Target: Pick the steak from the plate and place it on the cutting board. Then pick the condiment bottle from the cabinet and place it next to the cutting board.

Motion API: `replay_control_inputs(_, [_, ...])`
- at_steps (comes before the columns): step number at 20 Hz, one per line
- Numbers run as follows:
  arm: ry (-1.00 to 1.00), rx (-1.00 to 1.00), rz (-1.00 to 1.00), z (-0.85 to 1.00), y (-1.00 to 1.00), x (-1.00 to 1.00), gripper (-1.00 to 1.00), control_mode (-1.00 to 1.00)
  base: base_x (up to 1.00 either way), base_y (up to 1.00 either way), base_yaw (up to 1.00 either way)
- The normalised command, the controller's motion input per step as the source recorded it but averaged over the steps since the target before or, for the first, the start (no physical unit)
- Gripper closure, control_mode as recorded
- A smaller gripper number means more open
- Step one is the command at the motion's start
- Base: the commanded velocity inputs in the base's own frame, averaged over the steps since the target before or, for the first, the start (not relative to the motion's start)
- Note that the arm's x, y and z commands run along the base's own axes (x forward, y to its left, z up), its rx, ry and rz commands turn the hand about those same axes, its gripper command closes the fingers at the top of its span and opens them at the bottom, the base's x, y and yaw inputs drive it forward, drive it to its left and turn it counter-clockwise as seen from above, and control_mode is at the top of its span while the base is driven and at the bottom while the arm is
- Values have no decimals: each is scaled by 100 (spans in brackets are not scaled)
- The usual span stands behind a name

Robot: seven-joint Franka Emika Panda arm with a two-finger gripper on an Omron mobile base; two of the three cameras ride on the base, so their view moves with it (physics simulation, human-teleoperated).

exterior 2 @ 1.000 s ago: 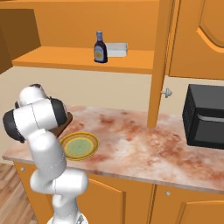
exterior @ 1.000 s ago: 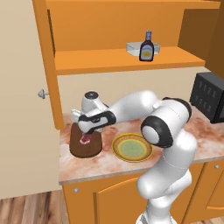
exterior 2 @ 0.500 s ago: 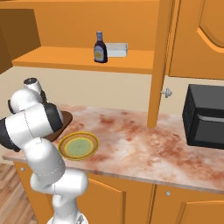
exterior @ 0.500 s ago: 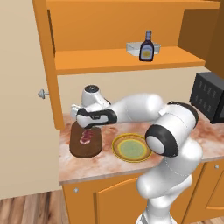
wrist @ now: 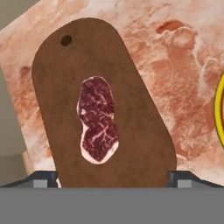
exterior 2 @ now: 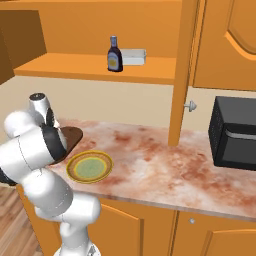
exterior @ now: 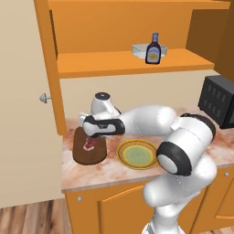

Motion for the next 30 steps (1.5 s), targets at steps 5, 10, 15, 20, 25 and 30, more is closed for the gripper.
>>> replay_control_inputs(5, [-2,6,0,14,-33,-41,-100,-100,0,0,0])
replay_control_inputs(10, [-6,7,0,24,-30,-49,-100,-100,0,0,0])
replay_control_inputs(15, [0,13,0,37,-29,-42,-100,-100,0,0,0])
replay_control_inputs(20, [0,18,0,39,-28,-41,-100,-100,0,0,0])
replay_control_inputs(25, [0,22,0,37,-27,-40,-100,-100,0,0,0])
replay_control_inputs(30, [0,24,0,33,-28,-42,-100,-100,0,0,0])
